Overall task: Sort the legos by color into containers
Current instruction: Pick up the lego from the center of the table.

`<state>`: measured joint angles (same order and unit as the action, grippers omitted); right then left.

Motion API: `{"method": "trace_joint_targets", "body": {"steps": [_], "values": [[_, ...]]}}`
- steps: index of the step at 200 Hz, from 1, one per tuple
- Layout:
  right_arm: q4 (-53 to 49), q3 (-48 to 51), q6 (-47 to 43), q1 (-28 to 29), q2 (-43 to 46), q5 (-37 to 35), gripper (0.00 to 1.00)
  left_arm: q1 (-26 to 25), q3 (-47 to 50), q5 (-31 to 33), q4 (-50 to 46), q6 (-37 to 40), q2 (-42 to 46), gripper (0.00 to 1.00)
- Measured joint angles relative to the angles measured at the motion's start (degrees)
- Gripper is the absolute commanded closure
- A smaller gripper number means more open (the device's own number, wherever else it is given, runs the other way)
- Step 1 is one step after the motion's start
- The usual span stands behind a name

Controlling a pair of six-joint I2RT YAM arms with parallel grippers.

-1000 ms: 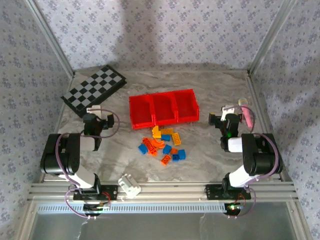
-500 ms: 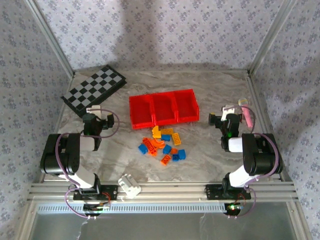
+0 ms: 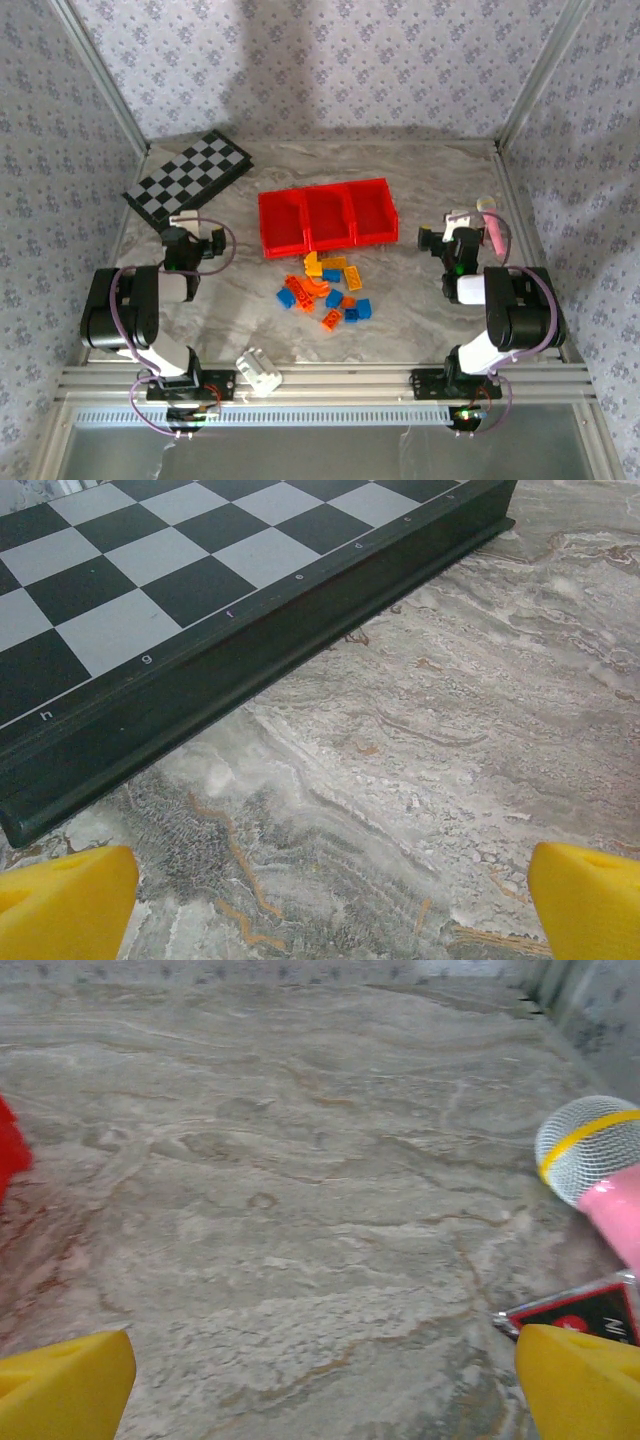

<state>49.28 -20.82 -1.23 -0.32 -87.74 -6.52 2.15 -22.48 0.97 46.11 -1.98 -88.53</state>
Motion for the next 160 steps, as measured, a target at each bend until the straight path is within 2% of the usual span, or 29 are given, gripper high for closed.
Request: {"method": "trace_joint_targets", "body": {"steps": [23,44,57,66,86,102,112,124,141,160], "values": [[4.0,2.9,-0.3,3.0,2.0,-5.6,0.0,0.0,0.0,-0.4,0.0,0.0,0.0,0.02],[6.6,7.5,-1.8,8.4,6.1,-14.8,0.0,-0.5,0.0,1.0,-2.6,0.0,3.1,0.0],[-0.4,7.3,0.2,10.7,13.5,-17.7,0.0,-1.6,0.1,3.5,-6.3,-0.3,9.1,0.0],[-9.4,5.2,4.8,10.3,21.1,-17.8,0.0,-2.3,0.2,4.4,-8.3,-1.8,14.6,0.0],[-24.9,-2.5,16.5,4.6,34.1,-14.5,0.02,-3.2,1.3,6.7,-8.7,-8.8,27.1,0.0],[-33.1,-7.6,23.0,0.9,38.2,-8.8,0.06,-3.3,4.3,9.6,-8.5,-15.8,37.1,0.0],[-39.3,-11.6,24.9,1.3,37.8,-5.0,0.05,-3.0,7.5,10.5,-8.7,-18.7,43.4,0.0],[-48.7,-18.0,25.9,5.2,33.8,-1.8,0.05,-2.8,10.3,10.6,-10.9,-20.7,49.1,0.0],[-58.2,-25.6,25.9,12.8,26.0,2.0,0.04,-2.9,8.9,10.6,-21.6,-23.0,53.8,0.0],[-66.0,-28.0,25.9,20.2,19.0,5.8,0.05,-3.3,1.6,10.7,-36.0,-25.3,52.8,0.0]]}}
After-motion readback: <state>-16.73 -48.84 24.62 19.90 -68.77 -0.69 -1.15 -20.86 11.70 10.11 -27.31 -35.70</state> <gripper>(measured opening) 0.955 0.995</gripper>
